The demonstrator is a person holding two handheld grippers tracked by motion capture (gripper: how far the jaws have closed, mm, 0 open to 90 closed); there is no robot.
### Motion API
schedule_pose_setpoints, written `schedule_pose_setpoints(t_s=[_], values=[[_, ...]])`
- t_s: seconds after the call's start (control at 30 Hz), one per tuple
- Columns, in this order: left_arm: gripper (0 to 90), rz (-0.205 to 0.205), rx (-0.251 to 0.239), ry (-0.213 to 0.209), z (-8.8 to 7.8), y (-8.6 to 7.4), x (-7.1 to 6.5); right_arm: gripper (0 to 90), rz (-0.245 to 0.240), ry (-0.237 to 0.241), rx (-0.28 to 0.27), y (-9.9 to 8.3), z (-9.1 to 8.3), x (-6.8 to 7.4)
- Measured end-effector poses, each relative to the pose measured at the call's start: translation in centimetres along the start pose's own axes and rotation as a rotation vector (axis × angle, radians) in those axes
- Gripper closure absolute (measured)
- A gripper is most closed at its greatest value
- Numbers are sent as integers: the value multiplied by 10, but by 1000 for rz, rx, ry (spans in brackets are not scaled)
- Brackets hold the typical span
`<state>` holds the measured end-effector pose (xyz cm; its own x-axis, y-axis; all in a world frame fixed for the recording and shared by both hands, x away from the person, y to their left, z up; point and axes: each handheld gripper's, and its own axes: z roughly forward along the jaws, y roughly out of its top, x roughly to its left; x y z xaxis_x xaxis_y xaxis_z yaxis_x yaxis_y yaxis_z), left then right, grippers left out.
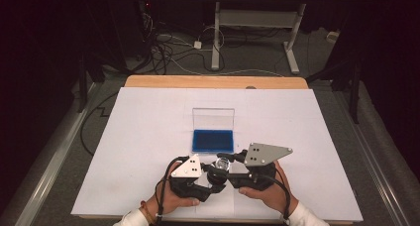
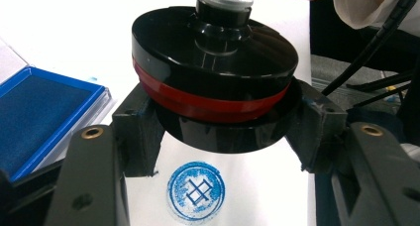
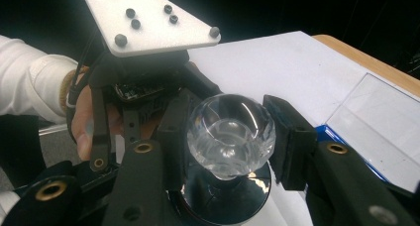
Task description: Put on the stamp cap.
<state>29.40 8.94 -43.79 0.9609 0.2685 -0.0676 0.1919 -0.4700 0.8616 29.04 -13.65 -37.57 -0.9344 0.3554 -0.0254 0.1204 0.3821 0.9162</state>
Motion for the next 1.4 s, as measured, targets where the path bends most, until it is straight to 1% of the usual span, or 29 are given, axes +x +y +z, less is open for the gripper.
schedule_pose_setpoints(t_s=[0.07,0.2,0.47,0.6,0.7,0.77,0.8,0.9,0.97,1.03,1.07,1.1,1.27,1.4], values=[[364,-2,3,7,0,0,0,574,5,5,1,-1,0,0],[364,-4,5,12,0,0,1,574,-2,11,7,-1,3,2],[364,13,11,36,-1,0,-1,574,8,17,5,-3,3,1],[364,29,26,55,-1,0,-2,574,17,22,3,-5,4,0],[364,25,34,60,0,0,-3,574,18,24,8,-7,6,-1],[364,31,36,75,0,0,-3,574,21,25,7,-7,6,-1],[364,31,34,75,-1,0,-3,574,23,24,5,-7,6,-2],[364,35,35,88,-3,0,-3,574,39,30,-3,-8,4,-4],[364,40,43,99,-2,0,-3,574,45,32,-1,-9,5,-5],[364,39,48,97,-2,0,-3,574,45,33,-1,-10,6,-5],[364,43,52,105,-2,-1,-3,574,50,37,1,-10,6,-6],[364,42,57,103,-2,-1,-3,574,50,38,3,-11,6,-7],[364,61,78,122,-3,-1,-4,574,70,49,13,-13,8,-7],[364,67,92,124,-1,-2,-4,574,74,54,21,-14,9,-8]])
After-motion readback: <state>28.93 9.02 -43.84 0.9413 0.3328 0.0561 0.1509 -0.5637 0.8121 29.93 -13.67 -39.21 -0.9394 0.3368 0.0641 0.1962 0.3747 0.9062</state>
